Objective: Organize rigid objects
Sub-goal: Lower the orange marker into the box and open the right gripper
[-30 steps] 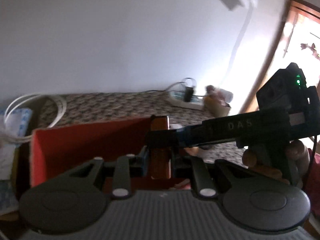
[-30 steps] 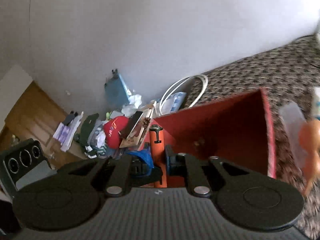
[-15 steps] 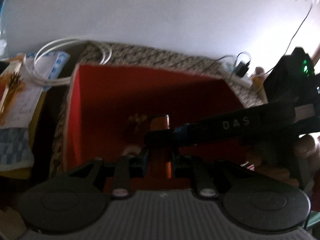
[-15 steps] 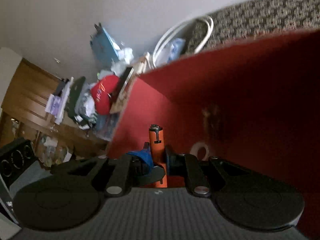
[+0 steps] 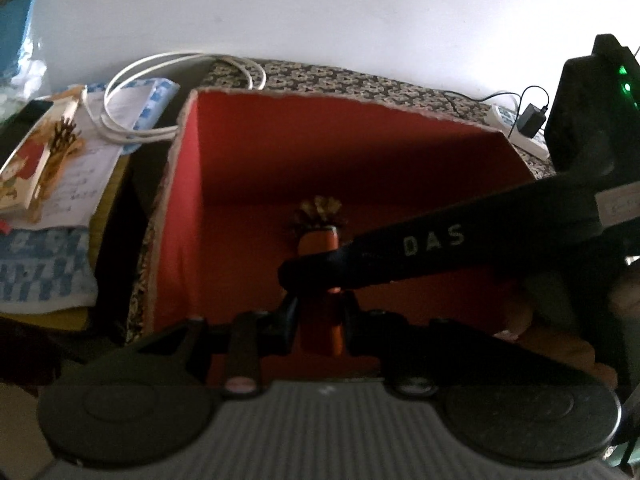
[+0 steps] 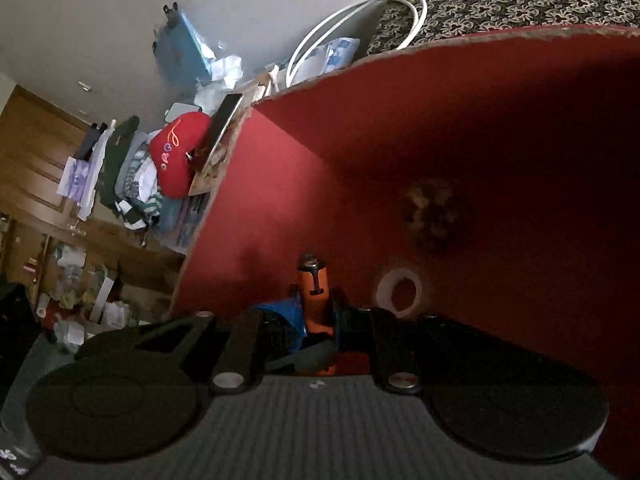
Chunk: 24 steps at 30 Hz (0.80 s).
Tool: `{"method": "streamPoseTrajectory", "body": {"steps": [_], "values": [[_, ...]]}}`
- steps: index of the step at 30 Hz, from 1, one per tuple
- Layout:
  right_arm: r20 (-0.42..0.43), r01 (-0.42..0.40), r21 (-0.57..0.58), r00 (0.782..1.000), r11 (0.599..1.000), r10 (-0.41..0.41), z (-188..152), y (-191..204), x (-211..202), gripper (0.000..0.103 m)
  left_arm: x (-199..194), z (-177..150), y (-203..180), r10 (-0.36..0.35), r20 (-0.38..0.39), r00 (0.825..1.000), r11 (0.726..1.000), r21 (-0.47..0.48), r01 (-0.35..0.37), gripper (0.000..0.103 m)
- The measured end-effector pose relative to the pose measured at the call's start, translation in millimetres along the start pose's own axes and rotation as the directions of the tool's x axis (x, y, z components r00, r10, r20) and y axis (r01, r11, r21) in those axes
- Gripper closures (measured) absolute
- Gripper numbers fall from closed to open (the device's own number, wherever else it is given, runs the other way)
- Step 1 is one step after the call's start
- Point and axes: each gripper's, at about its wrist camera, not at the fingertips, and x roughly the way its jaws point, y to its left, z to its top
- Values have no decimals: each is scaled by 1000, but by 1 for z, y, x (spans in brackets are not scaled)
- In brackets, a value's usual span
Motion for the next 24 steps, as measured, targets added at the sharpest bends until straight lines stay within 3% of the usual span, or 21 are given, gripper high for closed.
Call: {"method": "streamPoseTrajectory", "body": {"steps": [24], "values": [[28, -4, -16, 1000, 1000, 4, -2, 0, 1, 103, 1, 0, 1, 28, 25, 999, 1000, 3, -28, 87]]}}
